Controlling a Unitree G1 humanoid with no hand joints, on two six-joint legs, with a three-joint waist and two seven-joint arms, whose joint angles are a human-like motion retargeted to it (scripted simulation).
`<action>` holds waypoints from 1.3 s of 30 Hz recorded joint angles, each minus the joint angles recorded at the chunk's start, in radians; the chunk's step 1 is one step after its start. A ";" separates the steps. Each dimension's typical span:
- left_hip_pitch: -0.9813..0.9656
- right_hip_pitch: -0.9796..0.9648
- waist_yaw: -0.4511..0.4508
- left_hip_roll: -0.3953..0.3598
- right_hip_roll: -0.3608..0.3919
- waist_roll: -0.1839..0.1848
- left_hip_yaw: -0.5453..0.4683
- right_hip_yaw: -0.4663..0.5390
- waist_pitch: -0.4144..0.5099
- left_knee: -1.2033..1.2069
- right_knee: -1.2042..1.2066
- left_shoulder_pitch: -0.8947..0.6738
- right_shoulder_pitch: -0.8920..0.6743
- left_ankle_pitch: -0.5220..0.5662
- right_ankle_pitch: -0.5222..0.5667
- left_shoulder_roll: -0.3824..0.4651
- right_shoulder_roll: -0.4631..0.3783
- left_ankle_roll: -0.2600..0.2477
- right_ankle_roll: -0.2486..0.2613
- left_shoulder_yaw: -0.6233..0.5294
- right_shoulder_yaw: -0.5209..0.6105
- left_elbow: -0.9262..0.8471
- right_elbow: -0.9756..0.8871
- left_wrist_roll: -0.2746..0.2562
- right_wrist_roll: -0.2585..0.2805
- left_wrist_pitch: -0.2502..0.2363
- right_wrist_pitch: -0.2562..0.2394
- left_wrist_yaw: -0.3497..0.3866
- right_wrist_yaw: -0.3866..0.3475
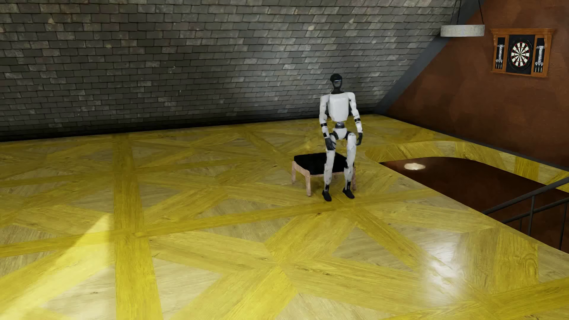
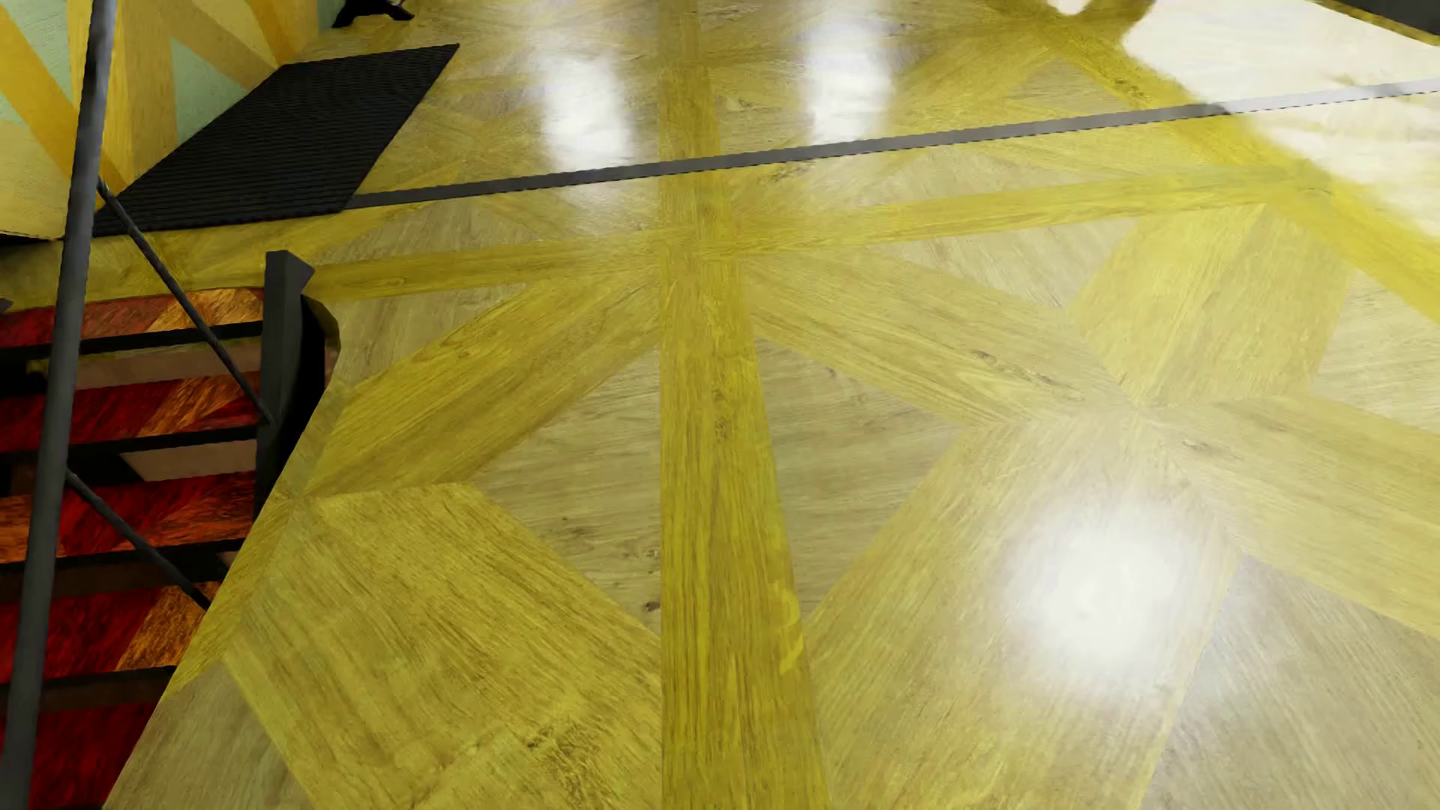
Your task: Rest on the textiles chair
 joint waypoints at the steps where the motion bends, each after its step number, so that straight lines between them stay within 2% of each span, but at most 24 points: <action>1: -0.001 -0.002 -0.003 -0.001 0.001 0.002 0.002 0.001 0.004 0.001 0.001 -0.008 -0.017 -0.001 0.003 0.000 -0.030 0.003 -0.003 -0.008 0.013 -0.016 -0.009 0.026 0.025 -0.008 0.022 0.010 -0.007; 2: 0.004 -0.001 -0.004 0.000 -0.002 0.002 0.006 -0.003 0.004 0.000 0.004 -0.019 -0.021 -0.003 0.002 0.028 -0.070 0.002 0.002 -0.013 0.027 -0.021 -0.037 0.011 0.014 0.004 0.033 0.020 0.009; 3: 0.000 -0.003 -0.003 0.002 -0.005 0.000 0.008 -0.005 0.001 0.001 0.003 -0.033 -0.026 -0.001 0.002 0.061 -0.112 -0.004 0.007 -0.015 0.038 -0.024 -0.060 0.007 -0.022 -0.006 0.009 -0.011 0.038; 4: -0.002 -0.004 -0.003 0.001 -0.004 -0.001 0.011 -0.009 0.000 0.003 0.003 -0.045 -0.030 -0.002 0.002 0.095 -0.149 -0.004 0.005 -0.021 0.038 -0.035 -0.076 0.039 -0.058 -0.024 -0.012 -0.049 0.054; 5: 0.003 0.004 -0.003 0.000 -0.003 -0.003 0.013 -0.012 0.002 0.003 0.001 -0.052 -0.032 -0.002 0.001 0.123 -0.176 -0.003 0.002 -0.033 0.030 -0.036 -0.070 0.059 -0.074 -0.032 -0.019 -0.056 0.063; 7: 0.007 0.009 -0.002 -0.001 -0.003 -0.002 0.012 -0.013 0.000 0.002 0.001 -0.063 -0.037 -0.002 -0.001 0.149 -0.198 0.000 0.004 -0.019 0.013 0.026 -0.002 0.065 -0.049 -0.049 -0.001 0.008 0.014; 9: 0.015 0.016 -0.002 -0.002 -0.006 0.000 0.014 -0.021 -0.003 -0.002 0.000 -0.068 -0.038 -0.003 -0.004 0.145 -0.196 -0.001 0.008 0.014 -0.011 0.131 0.076 0.018 -0.005 -0.036 0.026 0.119 -0.060; 11: 0.011 0.021 -0.003 -0.004 -0.006 0.000 0.013 -0.025 -0.008 0.006 0.000 -0.065 -0.030 -0.004 -0.007 0.138 -0.190 0.001 0.006 0.036 -0.025 0.196 0.112 -0.030 0.003 -0.018 0.037 0.187 -0.097; 17: 0.015 0.020 -0.002 -0.002 -0.005 0.002 0.012 -0.022 -0.012 -0.003 0.000 -0.010 0.009 -0.001 -0.008 0.119 -0.142 -0.003 0.005 0.019 -0.015 0.106 0.036 0.024 -0.038 -0.046 0.007 0.106 -0.046; 21: 0.006 0.017 -0.001 0.000 -0.002 0.003 0.011 -0.019 0.011 0.009 -0.001 -0.013 -0.009 0.003 0.000 0.069 -0.073 -0.001 0.001 0.002 0.028 0.077 0.016 0.011 -0.030 -0.030 0.017 0.080 -0.022; 23: -0.012 0.015 0.000 0.001 0.003 0.001 0.005 -0.016 0.032 0.035 -0.002 -0.027 -0.022 0.002 0.008 0.058 -0.060 0.002 -0.008 -0.015 0.046 0.059 -0.015 -0.016 -0.028 -0.010 0.018 0.055 0.006; 26: -0.043 -0.020 0.003 0.004 0.005 0.002 0.005 -0.012 0.089 0.084 0.054 -0.073 -0.080 0.004 0.003 0.060 -0.081 0.006 -0.014 -0.057 0.092 -0.005 -0.058 -0.013 -0.025 0.012 0.026 0.017 0.065; 28: -0.102 -0.067 0.007 0.008 0.008 0.000 -0.002 -0.002 0.124 0.160 0.112 -0.116 -0.126 -0.008 -0.003 0.067 -0.103 0.010 -0.022 -0.103 0.139 -0.039 -0.096 0.004 -0.049 0.017 0.011 0.006 0.117; 31: -0.240 -0.163 0.009 0.029 0.004 0.000 -0.016 0.017 0.212 0.328 0.216 -0.211 -0.213 -0.035 -0.014 0.093 -0.129 -0.007 -0.016 -0.187 0.212 -0.106 -0.161 0.030 -0.081 0.006 -0.003 0.001 0.144; 33: -0.341 -0.262 0.010 0.047 -0.005 -0.002 -0.017 0.028 0.284 0.418 0.305 -0.283 -0.289 -0.047 -0.021 0.120 -0.148 -0.022 0.002 -0.228 0.275 -0.154 -0.214 0.026 -0.093 0.000 -0.013 0.013 0.152; 35: -0.425 -0.347 0.009 0.058 -0.017 -0.005 -0.020 0.035 0.367 0.483 0.380 -0.351 -0.370 -0.050 -0.051 0.142 -0.164 -0.038 0.009 -0.276 0.373 -0.194 -0.259 0.021 -0.115 -0.004 -0.020 0.071 0.117; 36: -0.478 -0.393 0.010 0.053 -0.028 -0.015 -0.034 0.063 0.420 0.527 0.430 -0.387 -0.434 -0.062 -0.109 0.150 -0.179 -0.040 0.008 -0.299 0.363 -0.198 -0.262 0.031 -0.111 -0.085 -0.102 0.066 0.164; 37: -0.524 -0.435 0.008 0.058 -0.038 -0.017 -0.037 0.068 0.460 0.563 0.471 -0.420 -0.477 -0.064 -0.132 0.164 -0.184 -0.050 0.006 -0.326 0.405 -0.218 -0.274 0.034 -0.126 -0.095 -0.114 0.077 0.153; 39: -0.634 -0.531 0.012 0.078 -0.068 -0.021 -0.044 0.068 0.536 0.660 0.562 -0.498 -0.571 -0.079 -0.157 0.198 -0.190 -0.081 0.040 -0.387 0.500 -0.266 -0.285 0.053 -0.155 -0.117 -0.129 0.077 0.132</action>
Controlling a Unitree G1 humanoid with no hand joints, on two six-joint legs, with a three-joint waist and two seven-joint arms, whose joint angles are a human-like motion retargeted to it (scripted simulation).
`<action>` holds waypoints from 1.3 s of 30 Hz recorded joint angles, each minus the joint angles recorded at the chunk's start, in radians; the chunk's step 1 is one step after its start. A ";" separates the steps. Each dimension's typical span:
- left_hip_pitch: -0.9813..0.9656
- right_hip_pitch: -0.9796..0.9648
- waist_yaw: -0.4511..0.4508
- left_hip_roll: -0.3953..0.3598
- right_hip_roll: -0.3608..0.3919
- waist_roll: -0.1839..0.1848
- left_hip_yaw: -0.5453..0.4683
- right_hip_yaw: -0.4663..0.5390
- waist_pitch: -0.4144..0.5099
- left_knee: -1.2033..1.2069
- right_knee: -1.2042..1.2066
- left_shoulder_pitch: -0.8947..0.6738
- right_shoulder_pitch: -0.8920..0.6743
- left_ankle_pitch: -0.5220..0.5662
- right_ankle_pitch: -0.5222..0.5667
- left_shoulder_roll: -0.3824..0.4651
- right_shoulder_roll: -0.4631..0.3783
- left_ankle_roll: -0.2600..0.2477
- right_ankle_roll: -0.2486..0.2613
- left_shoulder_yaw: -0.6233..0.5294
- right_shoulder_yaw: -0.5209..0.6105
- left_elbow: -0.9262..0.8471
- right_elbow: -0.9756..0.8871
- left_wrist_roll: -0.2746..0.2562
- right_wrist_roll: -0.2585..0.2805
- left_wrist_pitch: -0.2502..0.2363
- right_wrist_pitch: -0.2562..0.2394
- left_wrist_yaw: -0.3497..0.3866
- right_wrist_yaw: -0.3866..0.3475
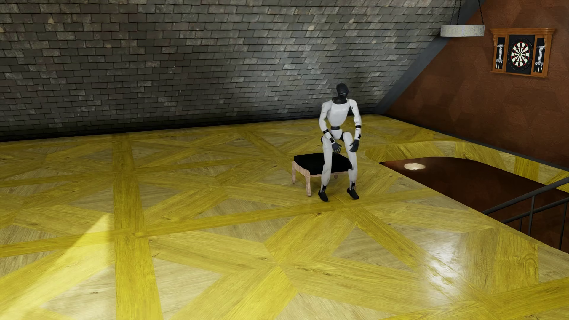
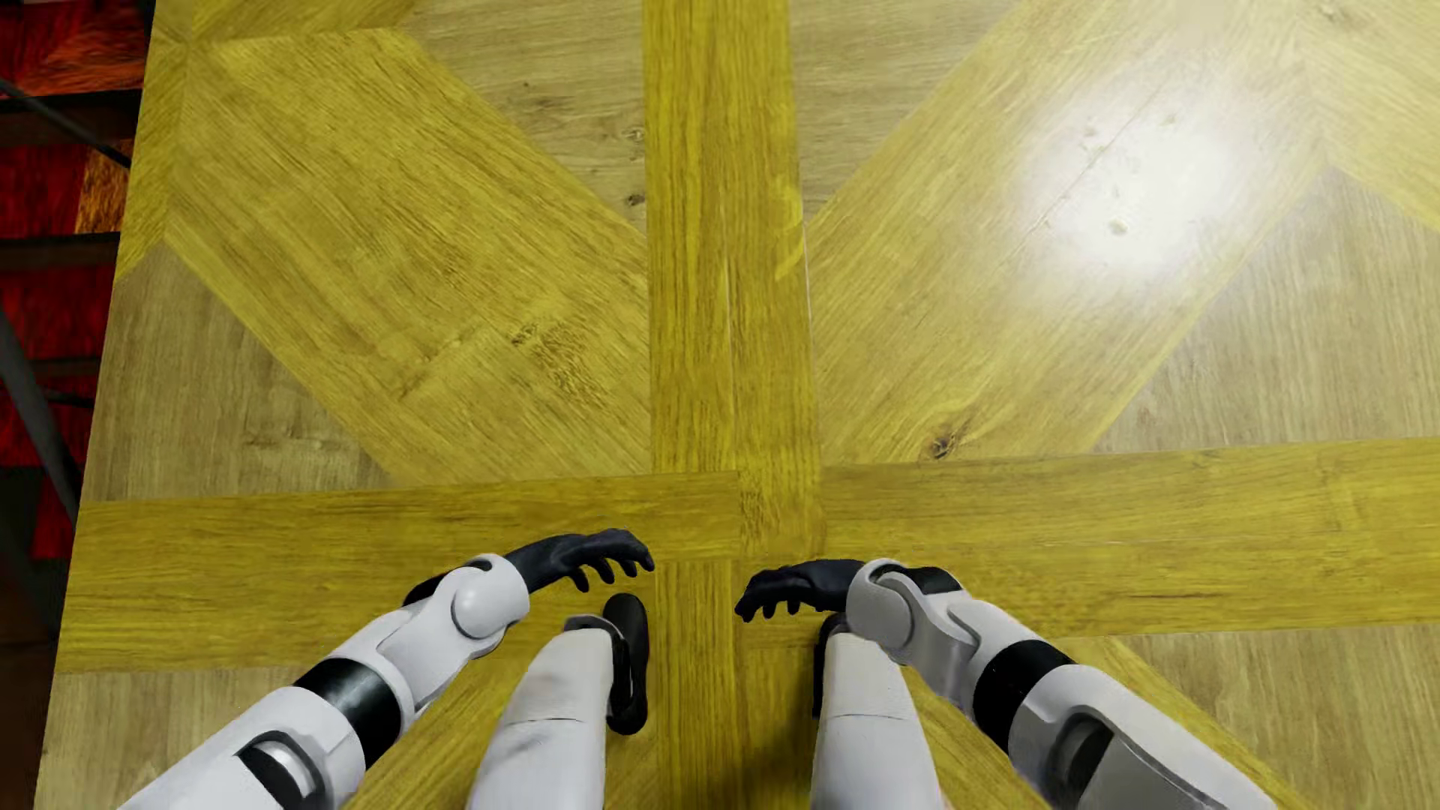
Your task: Rest on the textiles chair
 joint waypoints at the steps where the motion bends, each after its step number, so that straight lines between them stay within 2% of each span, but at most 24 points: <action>1: -0.059 -0.058 0.003 0.010 -0.016 -0.005 -0.005 0.003 0.039 0.059 0.055 -0.041 -0.047 -0.013 0.019 0.026 -0.002 -0.011 0.031 -0.029 0.041 -0.040 -0.006 0.014 -0.018 -0.015 -0.012 -0.018 -0.015; 3: -0.181 -0.180 0.008 0.029 -0.046 -0.017 -0.017 0.016 0.115 0.188 0.180 -0.121 -0.142 -0.045 0.029 0.091 -0.015 -0.036 0.078 -0.086 0.119 -0.147 -0.021 0.030 -0.036 -0.048 -0.018 -0.023 -0.065; 5: -0.308 -0.297 0.011 0.054 -0.071 -0.022 -0.035 0.036 0.176 0.327 0.313 -0.178 -0.236 -0.080 -0.007 0.176 -0.061 -0.071 0.113 -0.114 0.197 -0.289 -0.100 0.030 -0.058 -0.106 -0.061 0.026 -0.122; 6: -0.372 -0.352 0.014 0.063 -0.078 -0.020 -0.045 0.054 0.208 0.396 0.376 -0.212 -0.286 -0.096 -0.030 0.219 -0.093 -0.084 0.122 -0.131 0.236 -0.358 -0.146 0.019 -0.051 -0.128 -0.070 0.060 -0.168; 8: -0.504 -0.476 0.017 0.073 -0.090 -0.019 -0.070 0.084 0.263 0.529 0.514 -0.284 -0.383 -0.128 -0.071 0.303 -0.177 -0.106 0.134 -0.165 0.298 -0.486 -0.269 -0.023 -0.026 -0.159 -0.087 0.150 -0.301; 12: -0.739 -0.708 0.017 0.093 -0.106 -0.021 -0.113 0.151 0.338 0.795 0.796 -0.374 -0.564 -0.187 -0.151 0.491 -0.392 -0.158 0.147 -0.196 0.440 -0.758 -0.587 -0.146 0.079 -0.203 -0.102 0.335 -0.543; 15: -0.879 -0.842 0.016 0.118 -0.110 -0.028 -0.149 0.192 0.380 0.988 0.991 -0.400 -0.650 -0.224 -0.205 0.613 -0.516 -0.187 0.160 -0.177 0.484 -0.921 -0.757 -0.209 0.126 -0.237 -0.119 0.432 -0.671; 18: -0.967 -0.928 0.016 0.118 -0.114 -0.030 -0.173 0.224 0.404 1.134 1.141 -0.396 -0.681 -0.241 -0.240 0.676 -0.598 -0.188 0.166 -0.143 0.487 -1.030 -0.857 -0.241 0.149 -0.257 -0.127 0.483 -0.729; 21: -0.987 -0.955 0.019 0.121 -0.115 -0.031 -0.184 0.241 0.407 1.232 1.236 -0.351 -0.642 -0.243 -0.243 0.682 -0.631 -0.172 0.169 -0.087 0.439 -1.057 -0.885 -0.240 0.154 -0.249 -0.115 0.476 -0.729; 26: -0.918 -0.898 0.024 0.111 -0.114 -0.029 -0.183 0.257 0.367 1.319 1.315 -0.262 -0.436 -0.220 -0.210 0.588 -0.552 -0.134 0.162 -0.012 0.217 -0.957 -0.782 -0.180 0.113 -0.197 -0.081 0.351 -0.601; 29: -0.809 -0.788 0.022 0.121 -0.121 -0.031 -0.176 0.241 0.330 1.307 1.302 -0.134 -0.242 -0.187 -0.175 0.489 -0.422 -0.120 0.159 0.067 0.019 -0.824 -0.625 -0.120 0.075 -0.176 -0.076 0.268 -0.494; 31: -0.746 -0.737 0.018 0.123 -0.116 -0.043 -0.167 0.237 0.307 1.294 1.294 -0.033 -0.119 -0.166 -0.151 0.408 -0.314 -0.115 0.143 0.162 -0.120 -0.752 -0.517 -0.083 0.064 -0.156 -0.059 0.230 -0.463; 32: -0.720 -0.714 0.016 0.124 -0.109 -0.047 -0.167 0.237 0.294 1.289 1.290 0.020 -0.063 -0.157 -0.141 0.368 -0.251 -0.113 0.138 0.208 -0.183 -0.717 -0.463 -0.076 0.064 -0.149 -0.049 0.232 -0.470; 34: -0.675 -0.665 0.014 0.118 -0.099 -0.049 -0.163 0.229 0.267 1.275 1.277 0.113 0.039 -0.141 -0.127 0.272 -0.135 -0.099 0.125 0.287 -0.307 -0.626 -0.365 -0.079 0.106 -0.140 -0.023 0.288 -0.536; 35: -0.658 -0.646 0.014 0.118 -0.091 -0.049 -0.162 0.227 0.252 1.273 1.273 0.153 0.085 -0.138 -0.121 0.226 -0.080 -0.092 0.121 0.328 -0.360 -0.579 -0.323 -0.094 0.144 -0.130 -0.004 0.328 -0.593; 36: -0.643 -0.624 0.015 0.117 -0.085 -0.045 -0.163 0.222 0.239 1.274 1.270 0.191 0.126 -0.137 -0.120 0.182 -0.035 -0.083 0.114 0.360 -0.404 -0.537 -0.288 -0.116 0.191 -0.107 0.027 0.369 -0.612; 38: -0.615 -0.581 0.018 0.110 -0.079 -0.035 -0.161 0.212 0.208 1.280 1.267 0.246 0.191 -0.144 -0.127 0.102 0.015 -0.060 0.101 0.400 -0.467 -0.419 -0.195 -0.207 0.308 -0.071 0.052 0.413 -0.580; 39: -0.604 -0.568 0.018 0.107 -0.076 -0.032 -0.160 0.212 0.188 1.284 1.270 0.269 0.222 -0.151 -0.123 0.072 0.021 -0.050 0.101 0.418 -0.489 -0.346 -0.131 -0.235 0.321 -0.075 0.052 0.434 -0.565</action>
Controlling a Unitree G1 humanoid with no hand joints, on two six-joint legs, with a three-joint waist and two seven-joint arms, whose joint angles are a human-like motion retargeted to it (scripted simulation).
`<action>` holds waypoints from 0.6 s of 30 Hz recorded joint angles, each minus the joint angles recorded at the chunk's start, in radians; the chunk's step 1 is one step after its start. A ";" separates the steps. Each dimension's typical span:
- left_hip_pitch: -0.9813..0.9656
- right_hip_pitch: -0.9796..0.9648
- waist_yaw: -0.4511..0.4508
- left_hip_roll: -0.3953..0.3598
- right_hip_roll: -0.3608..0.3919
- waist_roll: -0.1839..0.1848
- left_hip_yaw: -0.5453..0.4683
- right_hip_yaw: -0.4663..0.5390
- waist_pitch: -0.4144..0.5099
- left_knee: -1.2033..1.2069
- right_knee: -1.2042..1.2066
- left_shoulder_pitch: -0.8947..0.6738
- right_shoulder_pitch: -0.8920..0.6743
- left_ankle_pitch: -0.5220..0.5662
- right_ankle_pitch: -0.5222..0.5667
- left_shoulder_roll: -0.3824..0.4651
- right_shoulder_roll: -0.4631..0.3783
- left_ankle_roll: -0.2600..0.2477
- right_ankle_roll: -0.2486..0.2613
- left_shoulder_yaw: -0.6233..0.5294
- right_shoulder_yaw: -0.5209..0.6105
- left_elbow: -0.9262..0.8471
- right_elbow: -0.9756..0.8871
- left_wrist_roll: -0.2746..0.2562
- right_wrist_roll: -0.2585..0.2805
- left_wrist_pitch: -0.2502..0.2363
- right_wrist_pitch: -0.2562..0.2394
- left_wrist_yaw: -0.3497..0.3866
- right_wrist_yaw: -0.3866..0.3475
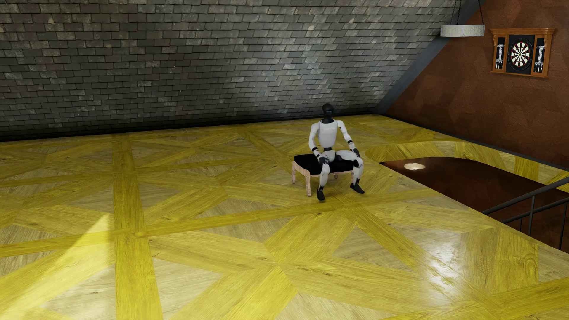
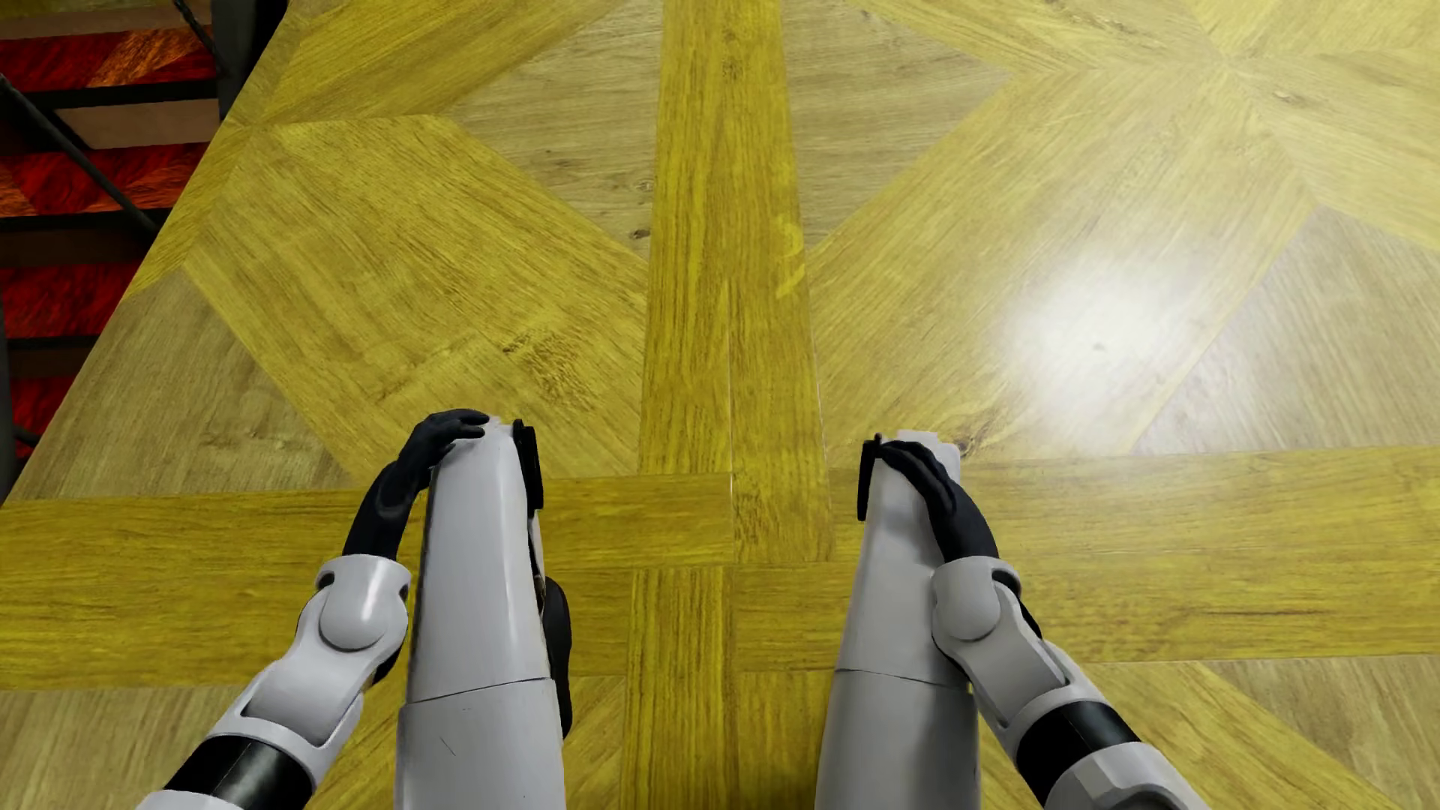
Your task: Rest on the textiles chair
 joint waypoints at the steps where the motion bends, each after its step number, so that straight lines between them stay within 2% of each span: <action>1: 0.004 0.013 0.001 -0.003 0.007 0.003 -0.003 -0.001 -0.017 0.006 0.000 0.014 0.022 0.001 0.000 -0.020 -0.003 0.004 -0.005 0.013 -0.013 0.079 0.071 -0.006 -0.006 0.021 0.028 -0.012 0.039; 2: 0.010 0.025 0.003 -0.007 0.013 0.008 -0.004 -0.002 -0.034 0.011 0.000 0.022 0.041 -0.002 -0.001 -0.033 -0.013 0.013 -0.010 0.018 -0.022 0.170 0.154 -0.013 0.000 0.056 0.055 -0.057 0.134; 3: 0.014 0.035 0.004 -0.012 0.017 0.010 -0.005 -0.003 -0.048 0.014 0.000 0.025 0.060 -0.005 -0.002 -0.034 -0.025 0.021 -0.014 0.018 -0.029 0.269 0.239 -0.006 -0.010 0.095 0.077 -0.158 0.247; 4: 0.016 0.042 0.006 -0.017 0.023 0.012 -0.002 -0.006 -0.062 0.017 0.000 0.027 0.086 -0.007 -0.002 -0.034 -0.035 0.030 -0.021 0.008 -0.028 0.362 0.308 0.039 -0.055 0.116 0.085 -0.238 0.326; 5: 0.018 0.049 0.008 -0.021 0.029 0.013 -0.002 -0.006 -0.071 0.019 -0.001 0.032 0.121 -0.007 -0.002 -0.035 -0.038 0.037 -0.024 -0.008 -0.033 0.437 0.356 0.107 -0.105 0.132 0.091 -0.338 0.407; 6: 0.017 0.051 0.010 -0.026 0.033 0.011 -0.002 -0.004 -0.080 0.018 -0.001 0.044 0.160 -0.006 -0.002 -0.038 -0.033 0.040 -0.025 -0.020 -0.049 0.496 0.394 0.171 -0.162 0.119 0.071 -0.395 0.443; 7: 0.017 0.055 0.010 -0.030 0.036 0.009 -0.002 -0.005 -0.087 0.018 -0.002 0.062 0.200 -0.003 -0.001 -0.044 -0.026 0.042 -0.029 -0.030 -0.069 0.542 0.418 0.229 -0.206 0.103 0.061 -0.435 0.467; 8: 0.019 0.057 0.011 -0.029 0.041 0.007 -0.002 -0.005 -0.089 0.017 -0.004 0.087 0.237 -0.001 0.003 -0.055 -0.017 0.044 -0.033 -0.034 -0.085 0.571 0.435 0.278 -0.225 0.087 0.053 -0.456 0.477; 9: 0.023 0.060 0.011 -0.029 0.045 0.007 -0.001 -0.005 -0.089 0.015 -0.005 0.119 0.272 0.001 0.005 -0.067 -0.008 0.043 -0.034 -0.025 -0.103 0.587 0.442 0.295 -0.222 0.090 0.061 -0.472 0.486; 13: 0.041 0.074 0.012 -0.029 0.040 0.010 0.001 -0.006 -0.089 0.007 -0.011 0.206 0.368 0.009 0.012 -0.109 0.027 0.042 -0.035 0.017 -0.153 0.601 0.428 0.265 -0.169 0.116 0.083 -0.472 0.480; 18: 0.063 0.093 0.012 -0.028 0.041 0.012 0.002 -0.007 -0.098 0.004 -0.010 0.238 0.391 0.010 0.012 -0.131 0.054 0.041 -0.039 0.013 -0.119 0.531 0.333 0.250 -0.197 0.103 0.054 -0.468 0.505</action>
